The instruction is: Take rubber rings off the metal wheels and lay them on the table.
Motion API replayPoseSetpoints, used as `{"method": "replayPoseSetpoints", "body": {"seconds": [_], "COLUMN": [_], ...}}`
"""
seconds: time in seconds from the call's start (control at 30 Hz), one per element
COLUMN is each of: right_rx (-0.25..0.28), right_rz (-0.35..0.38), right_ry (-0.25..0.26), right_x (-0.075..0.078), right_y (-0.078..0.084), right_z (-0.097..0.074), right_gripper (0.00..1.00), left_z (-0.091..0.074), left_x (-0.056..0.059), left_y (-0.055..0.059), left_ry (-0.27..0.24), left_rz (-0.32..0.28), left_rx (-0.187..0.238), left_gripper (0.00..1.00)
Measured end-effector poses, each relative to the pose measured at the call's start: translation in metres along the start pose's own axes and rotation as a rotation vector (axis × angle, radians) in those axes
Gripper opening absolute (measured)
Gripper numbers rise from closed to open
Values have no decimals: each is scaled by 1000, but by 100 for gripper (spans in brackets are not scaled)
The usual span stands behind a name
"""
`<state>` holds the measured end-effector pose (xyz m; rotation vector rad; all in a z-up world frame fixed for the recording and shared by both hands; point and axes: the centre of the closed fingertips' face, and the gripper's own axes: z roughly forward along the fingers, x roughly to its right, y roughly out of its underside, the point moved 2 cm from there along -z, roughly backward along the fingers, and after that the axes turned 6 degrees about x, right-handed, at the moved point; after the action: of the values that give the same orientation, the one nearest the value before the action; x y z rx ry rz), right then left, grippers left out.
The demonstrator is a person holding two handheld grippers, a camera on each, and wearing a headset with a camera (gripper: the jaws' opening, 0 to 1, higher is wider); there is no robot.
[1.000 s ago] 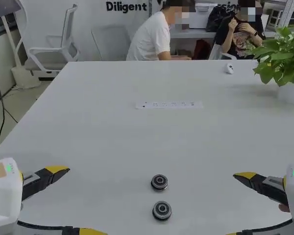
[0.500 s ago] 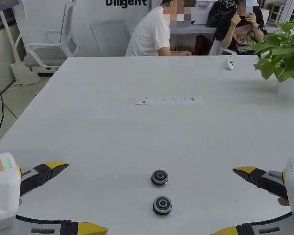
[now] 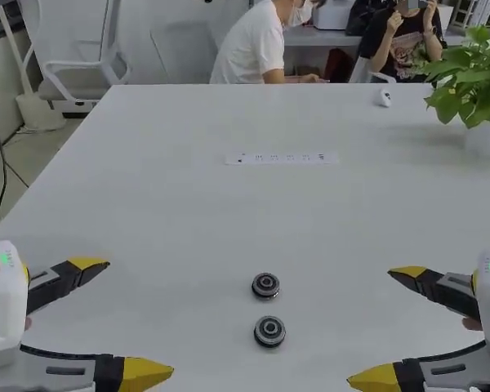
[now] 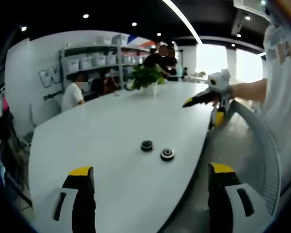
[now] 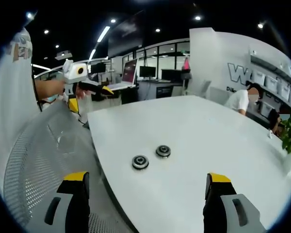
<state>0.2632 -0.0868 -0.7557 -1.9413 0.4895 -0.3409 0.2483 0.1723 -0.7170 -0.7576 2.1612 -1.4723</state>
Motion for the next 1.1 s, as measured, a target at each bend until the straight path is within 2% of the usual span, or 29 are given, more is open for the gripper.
{"method": "replayPoseSetpoints", "body": {"seconds": [0.4, 0.67, 1.1], "right_rx": [-4, 11, 26], "right_rz": [7, 12, 23], "right_ry": [-10, -12, -28], "right_x": [-2, -2, 6], "right_y": [3, 2, 6], "right_z": [0, 1, 17], "right_gripper": [99, 99, 99], "left_z": [4, 11, 24], "left_x": [0, 6, -6], "left_y": [1, 4, 8], "left_ry": [4, 26, 36], "left_rz": [-4, 9, 22], "left_rx": [0, -7, -12], "left_gripper": [99, 98, 96]}}
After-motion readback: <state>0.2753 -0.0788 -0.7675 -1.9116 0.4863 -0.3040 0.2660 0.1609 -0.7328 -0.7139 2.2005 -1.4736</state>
